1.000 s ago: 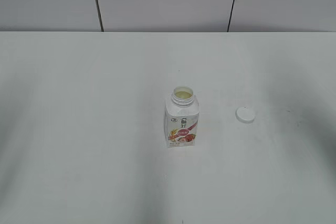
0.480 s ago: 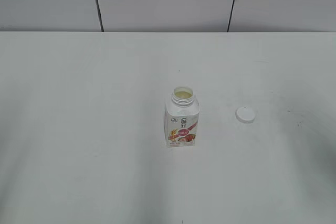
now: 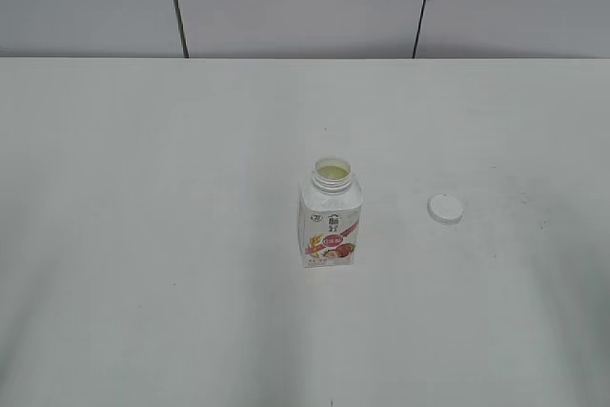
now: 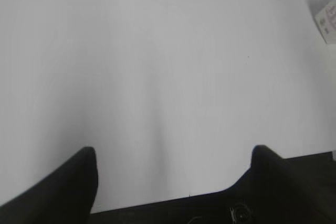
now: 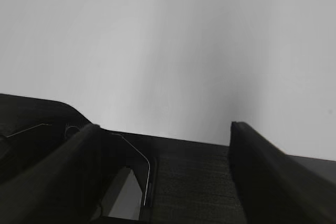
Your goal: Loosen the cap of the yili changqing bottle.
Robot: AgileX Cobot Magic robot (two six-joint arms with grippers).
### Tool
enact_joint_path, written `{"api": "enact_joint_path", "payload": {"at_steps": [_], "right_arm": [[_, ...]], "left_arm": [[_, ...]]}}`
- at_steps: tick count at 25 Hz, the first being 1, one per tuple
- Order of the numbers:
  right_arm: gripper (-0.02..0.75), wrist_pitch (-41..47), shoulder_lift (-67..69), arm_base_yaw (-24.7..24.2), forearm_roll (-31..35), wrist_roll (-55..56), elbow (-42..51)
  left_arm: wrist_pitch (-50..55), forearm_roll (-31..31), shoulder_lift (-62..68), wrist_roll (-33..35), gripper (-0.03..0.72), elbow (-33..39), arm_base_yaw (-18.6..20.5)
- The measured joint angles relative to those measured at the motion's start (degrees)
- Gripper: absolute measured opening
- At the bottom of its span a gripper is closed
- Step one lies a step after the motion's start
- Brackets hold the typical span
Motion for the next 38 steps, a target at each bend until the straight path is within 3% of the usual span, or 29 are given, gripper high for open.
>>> {"api": "enact_joint_path", "payload": {"at_steps": [18, 27, 38], "right_arm": [[0.587, 2.04, -21.37, 0.0, 0.38, 0.67, 1.58], [0.587, 2.15, -36.53, 0.0, 0.4, 0.71, 1.69], [0.587, 2.22, -37.07, 0.0, 0.4, 0.97, 1.75]], "left_arm": [[0.04, -0.06, -19.03, 0.11, 0.544, 0.0, 0.0], [0.09, -0.13, -19.92, 0.11, 0.544, 0.17, 0.0], [0.09, -0.07, -19.92, 0.11, 0.544, 0.26, 0.0]]}}
